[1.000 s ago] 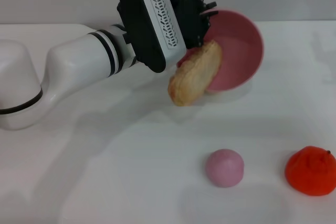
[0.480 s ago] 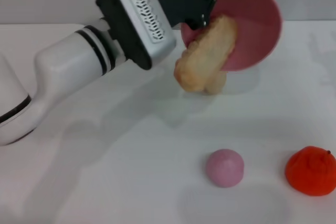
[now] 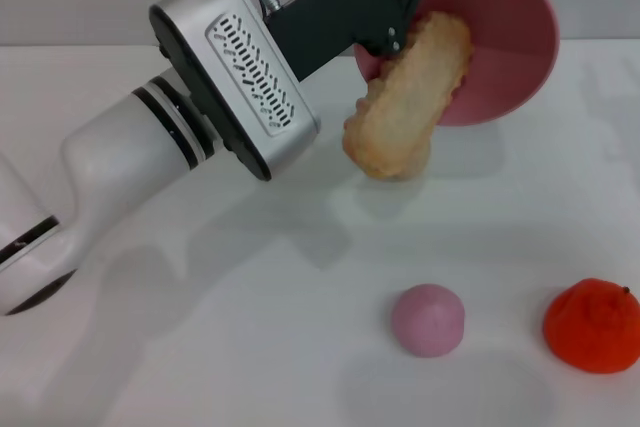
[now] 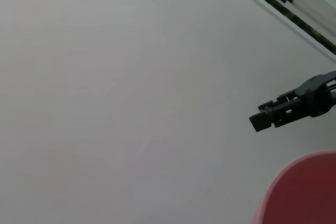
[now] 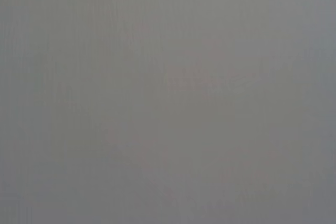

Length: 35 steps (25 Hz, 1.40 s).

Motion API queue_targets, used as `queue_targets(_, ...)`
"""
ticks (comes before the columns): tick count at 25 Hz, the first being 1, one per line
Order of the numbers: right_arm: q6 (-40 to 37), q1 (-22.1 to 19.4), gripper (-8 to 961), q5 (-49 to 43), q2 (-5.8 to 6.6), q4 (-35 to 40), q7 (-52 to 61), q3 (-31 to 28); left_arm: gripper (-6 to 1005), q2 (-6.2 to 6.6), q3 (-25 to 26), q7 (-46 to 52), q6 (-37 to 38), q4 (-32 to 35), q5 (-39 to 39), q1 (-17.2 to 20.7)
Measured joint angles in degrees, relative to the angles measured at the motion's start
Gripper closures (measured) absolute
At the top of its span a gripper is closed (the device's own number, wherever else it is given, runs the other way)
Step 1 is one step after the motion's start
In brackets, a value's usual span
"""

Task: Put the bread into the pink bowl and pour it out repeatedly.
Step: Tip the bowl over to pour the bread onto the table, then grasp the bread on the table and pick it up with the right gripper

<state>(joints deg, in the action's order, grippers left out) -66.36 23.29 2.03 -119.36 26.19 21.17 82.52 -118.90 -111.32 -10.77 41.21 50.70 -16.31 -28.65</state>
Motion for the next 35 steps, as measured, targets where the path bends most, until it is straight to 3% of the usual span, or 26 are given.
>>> queue_targets(14, 0.00, 0.26, 357, 0.00, 0.00, 0.04, 0.03, 0.69, 943, -0.08, -2.43, -12.11, 14.21, -8.18, 14.70, -0.85)
queue_targets(22, 0.00, 0.34, 358, 0.04, 0.00, 0.10, 0.11, 1.10, 943, -0.01, -3.70, -12.60, 15.44, -8.91, 15.95, -1.11)
queue_targets(27, 0.15, 0.35, 358, 0.08, 0.00, -0.06, 0.11, 1.39, 942, 0.11, -3.69, -9.47, 14.43, -8.62, 17.07, -1.58)
queue_targets(35, 0.59, 0.36, 358, 0.18, 0.00, -0.39, 0.11, 1.39, 942, 0.73, 0.80, 7.21, 6.31, -8.86, 17.19, -5.23)
